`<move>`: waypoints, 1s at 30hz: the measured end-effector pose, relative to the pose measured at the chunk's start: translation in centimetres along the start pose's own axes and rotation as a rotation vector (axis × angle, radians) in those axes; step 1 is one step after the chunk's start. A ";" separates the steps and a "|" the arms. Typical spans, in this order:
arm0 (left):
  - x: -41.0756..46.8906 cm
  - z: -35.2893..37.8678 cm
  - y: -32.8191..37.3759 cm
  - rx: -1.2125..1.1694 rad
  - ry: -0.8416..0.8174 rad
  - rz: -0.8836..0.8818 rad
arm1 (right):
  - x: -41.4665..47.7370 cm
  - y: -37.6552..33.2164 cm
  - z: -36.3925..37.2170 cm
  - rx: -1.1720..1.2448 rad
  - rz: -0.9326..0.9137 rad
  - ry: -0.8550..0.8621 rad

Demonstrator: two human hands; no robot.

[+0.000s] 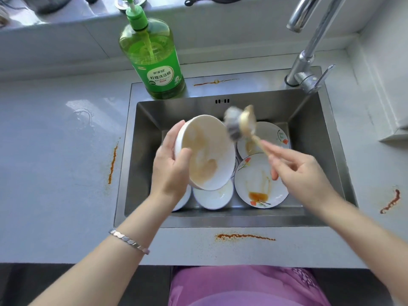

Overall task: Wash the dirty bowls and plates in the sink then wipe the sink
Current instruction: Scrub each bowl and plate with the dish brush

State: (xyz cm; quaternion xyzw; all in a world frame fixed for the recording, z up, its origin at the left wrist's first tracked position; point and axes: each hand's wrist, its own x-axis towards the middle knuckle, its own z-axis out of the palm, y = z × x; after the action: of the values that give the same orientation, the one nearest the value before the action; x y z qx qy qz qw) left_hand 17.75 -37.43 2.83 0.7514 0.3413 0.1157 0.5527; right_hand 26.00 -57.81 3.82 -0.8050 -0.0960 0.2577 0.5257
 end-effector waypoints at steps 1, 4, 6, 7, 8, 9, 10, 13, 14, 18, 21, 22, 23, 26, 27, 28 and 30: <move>0.2 -0.4 0.2 0.087 -0.039 -0.001 | 0.2 -0.2 -0.4 -0.180 -0.027 -0.121; 0.3 -0.7 1.0 0.220 -0.118 0.021 | 0.3 -0.7 0.3 -0.638 -0.057 -0.344; 0.2 -0.3 1.3 0.277 -0.159 0.045 | 0.0 -1.5 1.5 -0.598 -0.008 -0.483; 0.3 0.0 1.3 0.305 -0.175 0.046 | -0.1 -1.9 1.8 -0.524 0.042 -0.567; 0.3 0.0 1.1 0.311 -0.184 0.033 | 0.0 -2.5 1.9 -0.451 0.092 -0.639; 0.5 0.0 0.9 0.290 -0.190 0.007 | 0.2 -2.7 1.7 -0.396 0.140 -0.679; 0.6 -0.1 0.7 0.258 -0.196 -0.022 | 0.5 -2.8 1.3 -0.370 0.181 -0.695; 1.0 -0.4 0.4 0.255 -0.275 -0.073 | 2.0 -2.0 0.0 -0.564 0.207 -0.683; 1.1 -0.4 0.3 0.270 -0.319 -0.087 | 2.4 -1.8 -0.4 -0.685 0.165 -0.662; 1.3 0.1 -0.2 0.265 -0.348 -0.140 | 1.5 -1.7 0.2 -0.855 0.027 -0.618; 1.4 -0.1 -0.5 0.296 -0.351 -0.165 | -0.1 -1.2 1.0 -0.530 0.166 -0.799; 1.5 -0.2 -0.6 0.295 -0.358 -0.172 | 0.3 -0.4 0.8 -0.527 0.157 -0.776; 1.4 -0.3 -0.7 0.298 -0.360 -0.174 | 0.6 -0.1 0.6 -0.556 0.161 -0.736; 1.3 -0.2 -0.3 0.322 -0.354 -0.162 | 0.6 0.4 0.6 -0.609 0.110 -0.707; 1.4 -0.2 -0.2 0.323 -0.351 -0.163 | 0.3 0.1 1.0 -0.565 0.115 -0.738; 1.4 -0.2 -0.1 0.325 -0.358 -0.169 | 0.1 0.0 1.3 -0.550 0.113 -0.771; 1.6 -0.3 0.0 0.336 -0.375 -0.189 | 0.5 -0.6 0.8 -0.594 0.098 -0.750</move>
State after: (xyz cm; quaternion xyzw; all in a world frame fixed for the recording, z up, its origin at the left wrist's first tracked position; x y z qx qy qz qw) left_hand 18.74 -36.16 2.68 0.8057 0.3161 -0.1360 0.4820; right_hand 26.06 -56.70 3.90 -0.7755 -0.3106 0.5161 0.1893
